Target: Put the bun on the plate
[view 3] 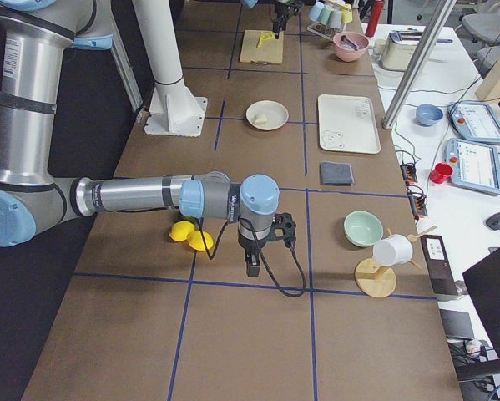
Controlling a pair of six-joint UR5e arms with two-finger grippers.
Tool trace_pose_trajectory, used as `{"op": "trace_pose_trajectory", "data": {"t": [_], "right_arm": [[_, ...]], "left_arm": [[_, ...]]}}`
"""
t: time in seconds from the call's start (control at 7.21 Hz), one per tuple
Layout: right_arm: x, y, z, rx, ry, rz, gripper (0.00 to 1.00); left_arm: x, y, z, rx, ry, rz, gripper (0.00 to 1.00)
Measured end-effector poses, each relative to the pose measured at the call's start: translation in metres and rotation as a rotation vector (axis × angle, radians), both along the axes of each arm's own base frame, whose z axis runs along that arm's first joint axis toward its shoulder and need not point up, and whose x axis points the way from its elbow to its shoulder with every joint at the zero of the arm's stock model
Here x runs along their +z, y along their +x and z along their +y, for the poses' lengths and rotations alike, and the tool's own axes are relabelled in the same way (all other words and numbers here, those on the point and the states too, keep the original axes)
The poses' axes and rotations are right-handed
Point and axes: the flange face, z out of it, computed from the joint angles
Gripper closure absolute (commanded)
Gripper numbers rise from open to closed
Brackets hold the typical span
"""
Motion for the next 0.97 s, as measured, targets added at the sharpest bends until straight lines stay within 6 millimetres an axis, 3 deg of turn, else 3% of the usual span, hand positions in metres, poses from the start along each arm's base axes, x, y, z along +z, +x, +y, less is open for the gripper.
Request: {"op": "trace_pose_trajectory", "data": {"t": [0.14,0.42,0.69,0.97], "right_arm": [[0.000,0.000,0.000,0.000,0.000,0.000,0.00],[0.000,0.000,0.000,0.000,-0.001,0.000,0.00],[0.000,0.000,0.000,0.000,0.000,0.001,0.00],[0.001,0.000,0.000,0.000,-0.001,0.000,0.00]], "left_arm": [[0.044,-0.047,0.007,-0.021,-0.040,-0.019,0.00],[0.114,-0.092,0.027,-0.066,-0.149,-0.063,0.00],[0.158,-0.126,0.026,-0.135,-0.241,-0.077,0.00],[0.185,-0.176,0.034,-0.187,-0.287,0.035,0.00]]}}
